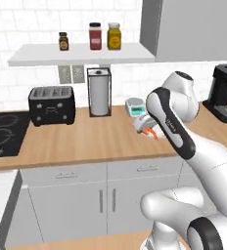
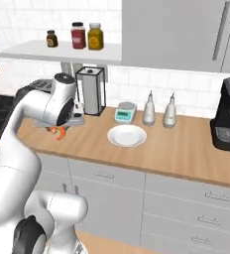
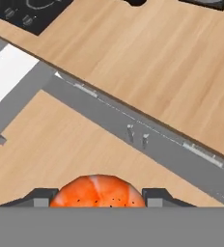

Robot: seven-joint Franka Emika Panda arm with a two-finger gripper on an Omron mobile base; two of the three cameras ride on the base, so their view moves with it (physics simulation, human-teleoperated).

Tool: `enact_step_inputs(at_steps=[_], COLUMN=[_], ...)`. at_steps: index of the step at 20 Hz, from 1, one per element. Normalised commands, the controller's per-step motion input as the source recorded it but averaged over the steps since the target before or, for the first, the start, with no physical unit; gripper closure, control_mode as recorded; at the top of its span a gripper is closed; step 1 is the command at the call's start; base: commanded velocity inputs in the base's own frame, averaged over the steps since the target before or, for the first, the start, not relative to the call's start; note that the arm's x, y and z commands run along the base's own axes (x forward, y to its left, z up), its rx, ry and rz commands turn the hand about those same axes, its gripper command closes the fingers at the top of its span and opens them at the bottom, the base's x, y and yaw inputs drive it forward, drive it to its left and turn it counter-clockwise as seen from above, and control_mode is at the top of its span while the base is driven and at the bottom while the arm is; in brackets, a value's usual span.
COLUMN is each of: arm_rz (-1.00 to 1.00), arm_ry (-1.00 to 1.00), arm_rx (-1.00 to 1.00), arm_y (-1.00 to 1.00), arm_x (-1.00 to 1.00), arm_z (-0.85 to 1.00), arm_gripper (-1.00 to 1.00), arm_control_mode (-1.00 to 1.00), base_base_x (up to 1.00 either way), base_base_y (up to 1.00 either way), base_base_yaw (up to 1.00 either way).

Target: Pick up the knife from the drawer and place it on the cutting board. Then place the meat from the plate to the cutting board.

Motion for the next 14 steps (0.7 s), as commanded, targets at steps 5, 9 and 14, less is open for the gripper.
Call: enact_step_inputs(at_steps=[5,9,14], arm_rz=[0.00,0.00,0.00], arm_ry=[0.00,0.00,0.00], arm_rx=[0.00,0.00,0.00], arm_y=[0.00,0.00,0.00], arm_x=[0.00,0.00,0.00], arm_z=[0.00,0.00,0.00], arm_gripper=[1.00,1.00,1.00], arm_control_mode=[1.00,1.00,1.00], base_base_x=[-0.39,-0.41,-0.35], base_base_y=[0.00,0.02,0.13], base_base_yaw=[0.70,0.72,0.72])
